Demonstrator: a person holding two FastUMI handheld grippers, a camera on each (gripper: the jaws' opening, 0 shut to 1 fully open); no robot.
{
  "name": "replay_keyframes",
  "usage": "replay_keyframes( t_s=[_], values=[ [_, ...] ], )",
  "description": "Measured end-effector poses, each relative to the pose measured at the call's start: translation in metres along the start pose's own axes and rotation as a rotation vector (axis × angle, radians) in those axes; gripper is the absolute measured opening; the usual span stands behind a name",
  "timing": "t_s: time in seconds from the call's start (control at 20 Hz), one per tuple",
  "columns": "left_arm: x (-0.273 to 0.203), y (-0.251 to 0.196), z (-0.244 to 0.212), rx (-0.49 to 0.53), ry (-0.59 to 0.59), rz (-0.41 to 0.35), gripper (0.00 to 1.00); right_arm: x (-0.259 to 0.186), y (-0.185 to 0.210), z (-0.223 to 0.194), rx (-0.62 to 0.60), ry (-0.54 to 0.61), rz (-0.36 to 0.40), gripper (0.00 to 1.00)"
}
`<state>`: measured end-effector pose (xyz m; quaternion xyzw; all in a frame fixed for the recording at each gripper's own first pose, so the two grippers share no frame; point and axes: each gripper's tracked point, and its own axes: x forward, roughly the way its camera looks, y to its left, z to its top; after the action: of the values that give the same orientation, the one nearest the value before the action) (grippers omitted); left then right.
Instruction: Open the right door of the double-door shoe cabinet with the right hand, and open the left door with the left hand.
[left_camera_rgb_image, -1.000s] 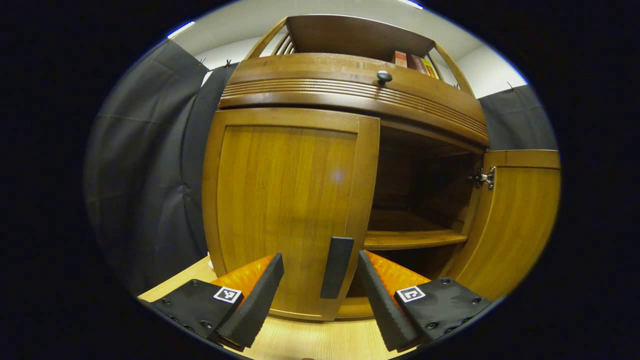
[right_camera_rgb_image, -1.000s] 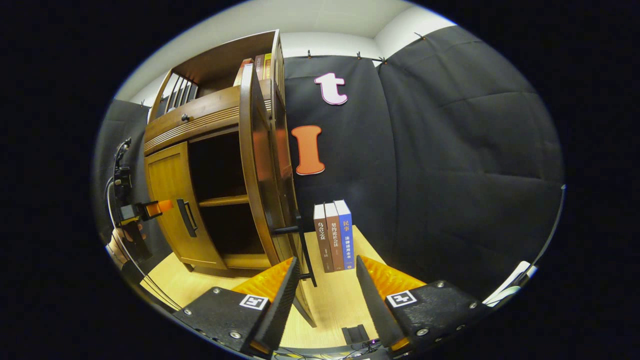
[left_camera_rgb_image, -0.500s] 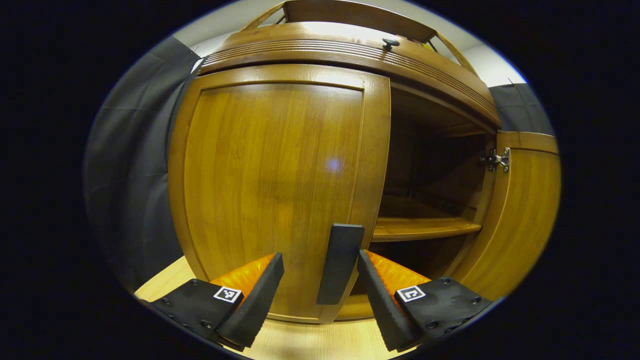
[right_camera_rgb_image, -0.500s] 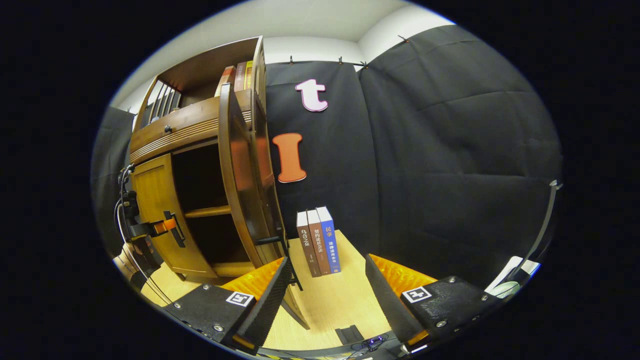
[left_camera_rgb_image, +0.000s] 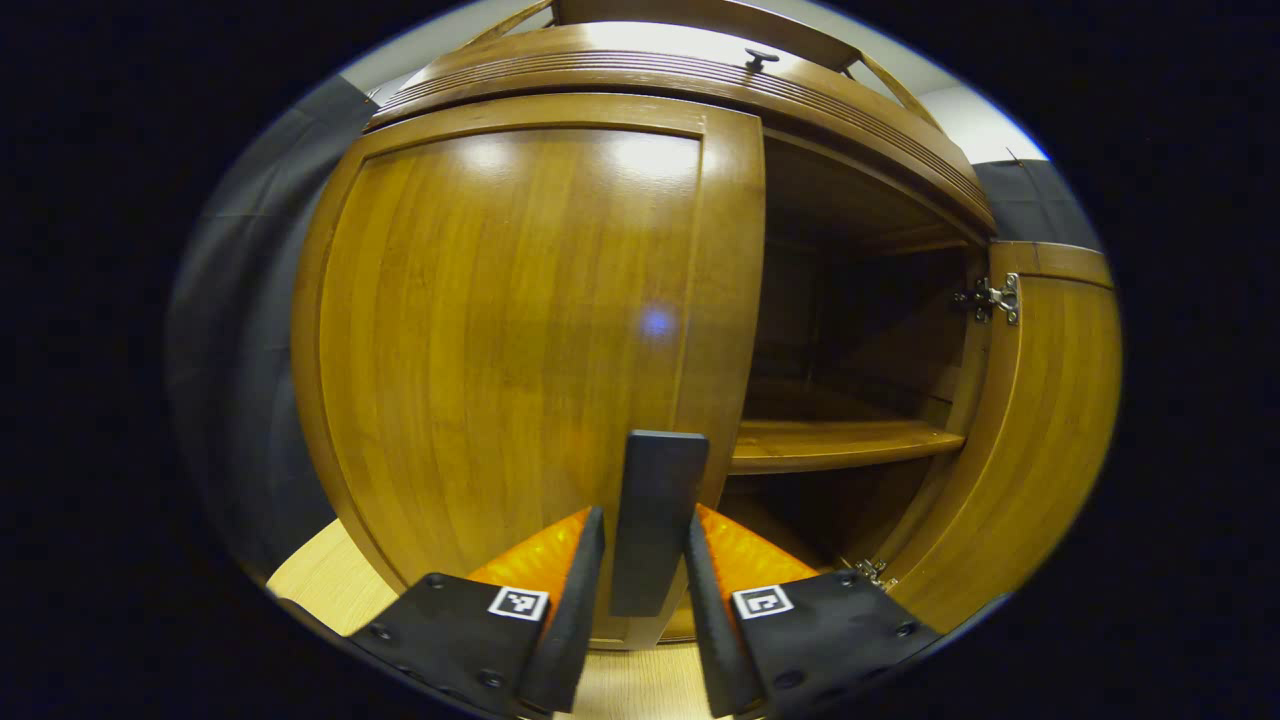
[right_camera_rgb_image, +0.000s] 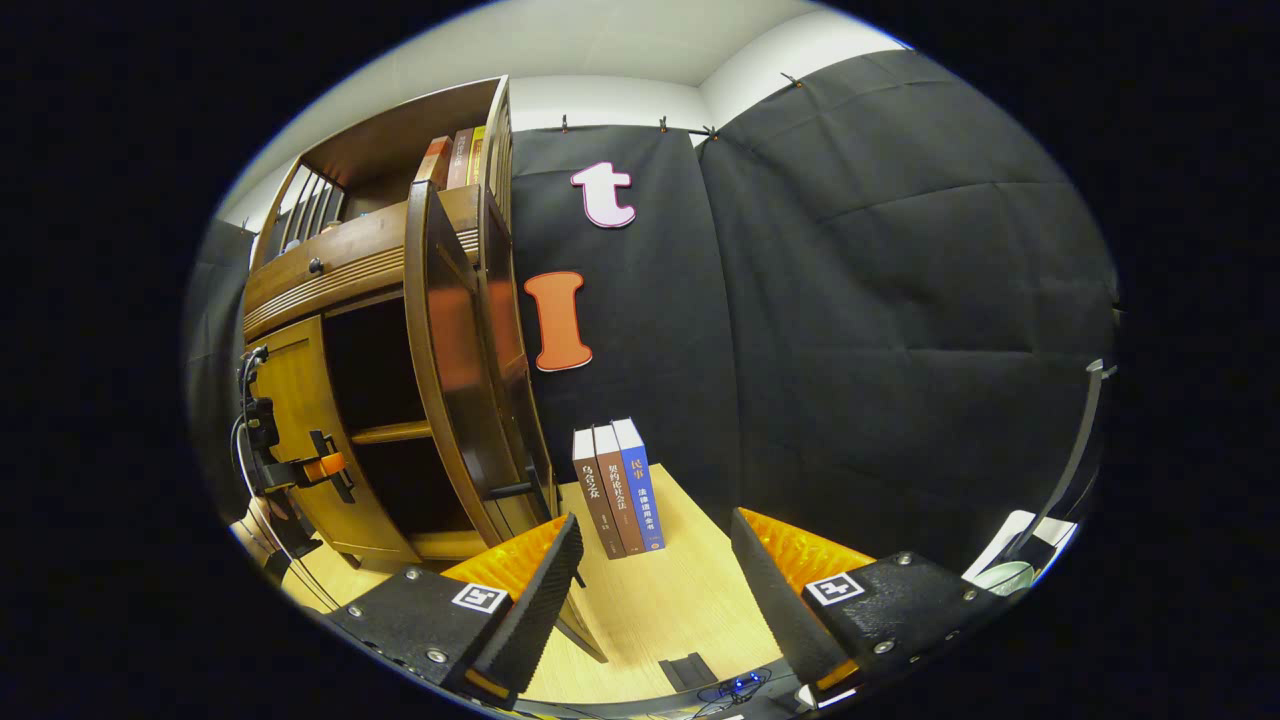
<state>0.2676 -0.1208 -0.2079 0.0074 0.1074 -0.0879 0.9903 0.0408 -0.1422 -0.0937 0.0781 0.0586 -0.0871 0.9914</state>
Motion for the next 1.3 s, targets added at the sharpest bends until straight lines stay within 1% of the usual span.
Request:
replay_keyframes(
  t_s=[0.05,0.15,0.25,0.3,0.4,0.65,0.75,0.9,1.05,1.3],
  values=[
    [0.0,-0.001,-0.001,0.026,0.006,0.006,0.46,-0.002,-0.002,0.0,-0.001,-0.002,-0.004,0.93],
    [-0.002,-0.001,-0.001,0.054,0.017,0.01,0.42,-0.009,-0.004,-0.001,-0.001,-0.005,-0.008,0.93],
    [-0.005,-0.001,-0.002,0.032,0.013,0.008,0.37,-0.01,-0.004,0.0,0.001,-0.004,-0.008,0.93],
    [-0.007,-0.001,0.001,0.036,-0.002,0.003,0.38,-0.011,-0.004,0.0,0.002,-0.004,-0.009,0.93],
    [-0.022,-0.002,-0.005,0.064,-0.023,-0.01,0.32,-0.014,-0.003,0.003,-0.001,-0.009,-0.005,0.93],
    [-0.05,0.001,-0.005,0.036,-0.035,-0.06,0.32,-0.022,0.004,0.013,-0.023,-0.029,0.011,0.93],
    [-0.058,0.002,-0.006,0.041,-0.037,-0.062,0.33,-0.024,0.008,0.016,-0.03,-0.031,0.015,0.93],
    [-0.071,0.007,-0.007,0.018,-0.043,-0.06,0.32,-0.031,0.015,0.021,-0.032,-0.047,0.011,0.93],
    [-0.085,0.011,-0.007,0.031,-0.045,-0.068,0.33,-0.042,0.028,0.021,-0.057,-0.057,0.011,0.93],
    [-0.11,0.021,-0.01,0.011,-0.049,-0.096,0.31,-0.055,0.055,0.026,-0.127,-0.084,0.01,0.92]
  ],
)
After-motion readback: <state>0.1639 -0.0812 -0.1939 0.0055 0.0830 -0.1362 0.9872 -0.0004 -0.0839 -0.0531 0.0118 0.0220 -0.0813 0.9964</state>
